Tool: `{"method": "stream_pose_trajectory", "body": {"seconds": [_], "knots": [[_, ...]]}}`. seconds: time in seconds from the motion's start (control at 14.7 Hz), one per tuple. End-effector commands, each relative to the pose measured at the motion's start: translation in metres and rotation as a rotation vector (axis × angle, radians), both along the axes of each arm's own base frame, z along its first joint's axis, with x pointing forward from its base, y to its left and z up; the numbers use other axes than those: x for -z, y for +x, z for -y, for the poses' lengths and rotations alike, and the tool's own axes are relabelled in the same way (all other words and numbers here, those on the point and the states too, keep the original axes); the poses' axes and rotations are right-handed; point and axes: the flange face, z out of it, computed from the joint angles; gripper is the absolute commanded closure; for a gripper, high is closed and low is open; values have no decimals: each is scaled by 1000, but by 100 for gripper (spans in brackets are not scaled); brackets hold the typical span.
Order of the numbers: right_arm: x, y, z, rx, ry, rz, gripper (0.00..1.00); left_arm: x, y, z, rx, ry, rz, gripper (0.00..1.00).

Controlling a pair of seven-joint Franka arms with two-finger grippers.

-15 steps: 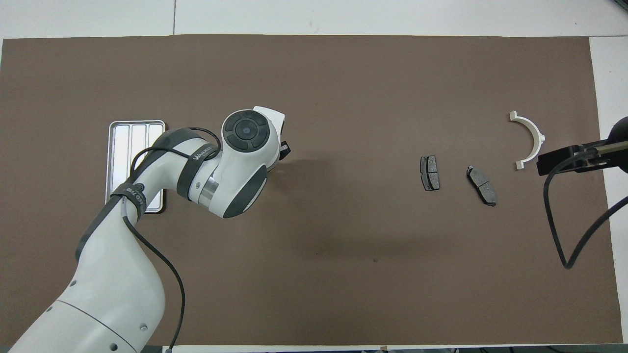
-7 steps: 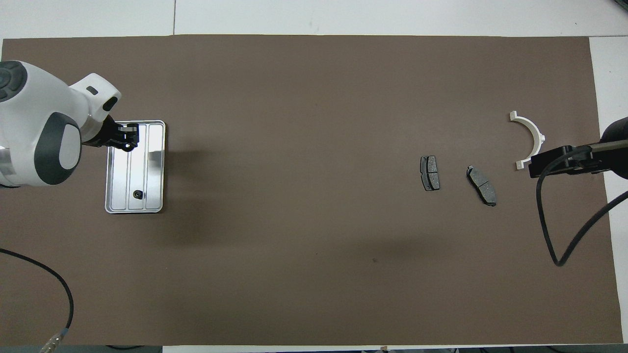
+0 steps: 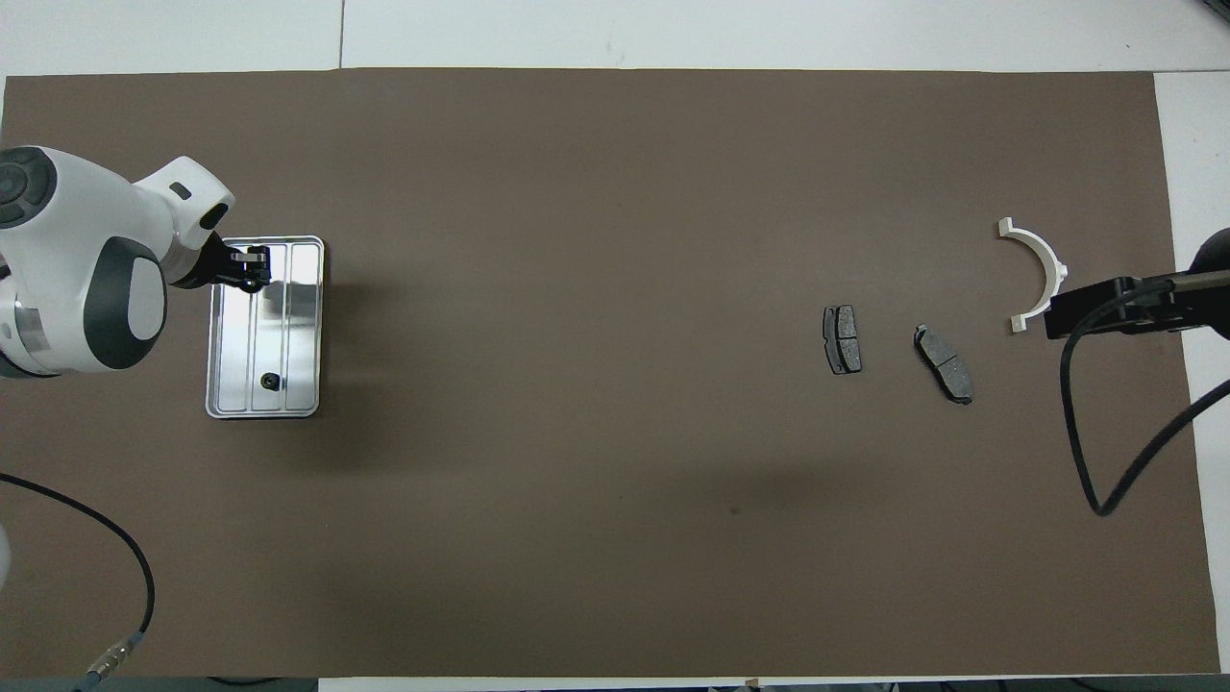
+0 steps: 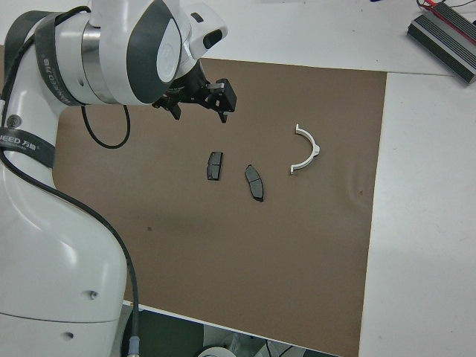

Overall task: Pick bearing gear from pile to tray
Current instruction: 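Open the left gripper in the tray and withdraw it to rest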

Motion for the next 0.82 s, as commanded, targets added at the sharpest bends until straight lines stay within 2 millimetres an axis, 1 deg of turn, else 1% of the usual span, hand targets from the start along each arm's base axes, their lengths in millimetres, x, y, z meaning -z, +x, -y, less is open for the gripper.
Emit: {"method": "stream_pose_trajectory", "body": {"seconds": [0.0,0.2,0.34,0.41,0.48,0.54,0.61,0.68,0.75], "knots": [[-4,-8,-1,9,25,12,0,11,-7,-1,-9,-11,35,89],[15,-5,-6,3,25,8,0,20,-9,0,-23,-14,34,89],[17,-6,-5,4,25,2,0,26,-12,7,-57,-18,42,87],[17,-6,-4,4,25,2,0,29,-15,7,-57,-18,42,76],[17,-5,-2,7,25,1,0,29,-16,6,-59,-17,36,47],[17,-6,-1,9,25,1,0,26,-16,2,-63,-16,27,0],[17,-5,-1,12,23,-4,0,21,-17,-1,-66,-13,12,0],[16,-4,-1,10,23,-1,0,-4,-19,-3,-68,-9,4,0],[16,-3,0,13,23,0,0,-33,-22,-9,-77,-4,-4,0]]}}
